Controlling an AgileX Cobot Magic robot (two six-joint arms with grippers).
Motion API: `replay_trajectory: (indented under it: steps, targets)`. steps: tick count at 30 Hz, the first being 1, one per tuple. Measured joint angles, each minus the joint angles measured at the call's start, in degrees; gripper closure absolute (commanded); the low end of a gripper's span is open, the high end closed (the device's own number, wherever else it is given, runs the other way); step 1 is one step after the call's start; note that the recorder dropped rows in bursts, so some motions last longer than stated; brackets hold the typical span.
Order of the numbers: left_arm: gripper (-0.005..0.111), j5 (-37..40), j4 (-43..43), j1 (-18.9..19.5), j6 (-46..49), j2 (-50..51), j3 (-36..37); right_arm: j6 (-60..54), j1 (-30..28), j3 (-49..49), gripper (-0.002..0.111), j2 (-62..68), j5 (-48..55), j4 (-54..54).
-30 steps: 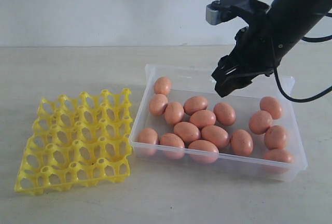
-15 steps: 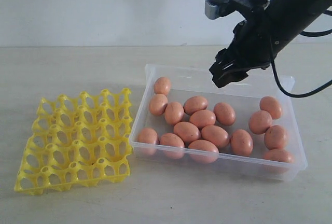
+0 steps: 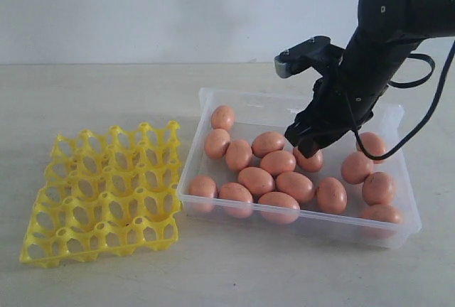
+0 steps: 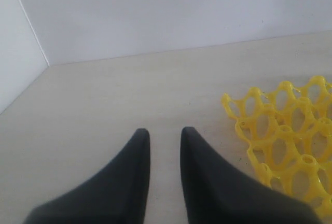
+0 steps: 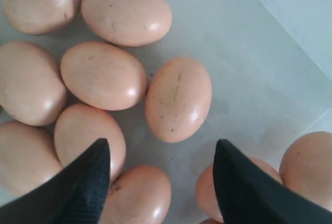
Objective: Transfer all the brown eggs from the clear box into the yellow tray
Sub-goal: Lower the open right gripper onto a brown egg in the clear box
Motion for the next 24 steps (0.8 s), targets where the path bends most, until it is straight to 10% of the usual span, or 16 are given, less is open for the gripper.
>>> replay_trajectory:
  steps: [24]
  targets:
    - [0.085,0.0,0.0,0.0,0.0,0.0,0.0,-0.5,0.7,0.0,0.052,6.1,-8.2,-0.4]
